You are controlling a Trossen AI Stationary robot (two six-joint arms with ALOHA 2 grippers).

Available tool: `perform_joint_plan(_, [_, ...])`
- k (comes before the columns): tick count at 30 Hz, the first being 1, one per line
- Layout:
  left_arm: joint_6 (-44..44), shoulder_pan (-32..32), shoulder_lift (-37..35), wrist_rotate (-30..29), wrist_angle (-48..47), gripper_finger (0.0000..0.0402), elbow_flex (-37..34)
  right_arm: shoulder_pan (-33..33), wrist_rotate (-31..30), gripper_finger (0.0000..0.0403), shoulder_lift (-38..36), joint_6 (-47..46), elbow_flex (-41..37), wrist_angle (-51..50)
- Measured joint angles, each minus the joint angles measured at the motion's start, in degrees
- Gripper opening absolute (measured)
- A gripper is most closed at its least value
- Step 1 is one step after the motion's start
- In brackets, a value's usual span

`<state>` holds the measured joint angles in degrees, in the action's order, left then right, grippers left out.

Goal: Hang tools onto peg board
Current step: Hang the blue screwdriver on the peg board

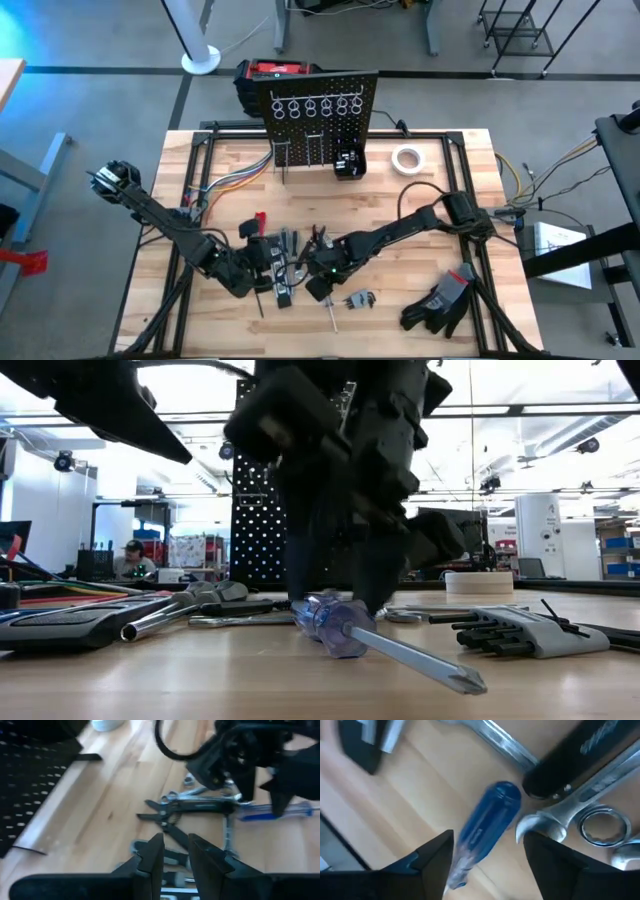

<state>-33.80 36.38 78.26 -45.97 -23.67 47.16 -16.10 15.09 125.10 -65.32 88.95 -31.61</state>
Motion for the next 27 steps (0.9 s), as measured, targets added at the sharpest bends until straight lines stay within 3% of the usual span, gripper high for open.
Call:
perform_joint_plan(5, [-0.99,0.00,0.00,-1.49,-2.72,0.0079,0.00,1.31,2.74,0.0243,0.77,0.39,0.17,0.28])
perform_joint_plan(16, [-5.79,0.00,-0.02,-1.53,-6.40,0.0079,0.00,4.35,5.15,0.0136,4.57,3.75,0.41,-1.81])
perform_joint_plan(22, [-6.12,0.02,-0.04,-1.51,-6.45,0.0079,0.00,4.43,5.97,0.0098,5.01,9.58,0.50,-2.55])
perform_joint_plan(27, [-6.59,0.06,-0.04,-1.51,-6.46,0.0079,0.00,4.12,3.19,0.0083,2.27,12.49,-0.04,-3.13])
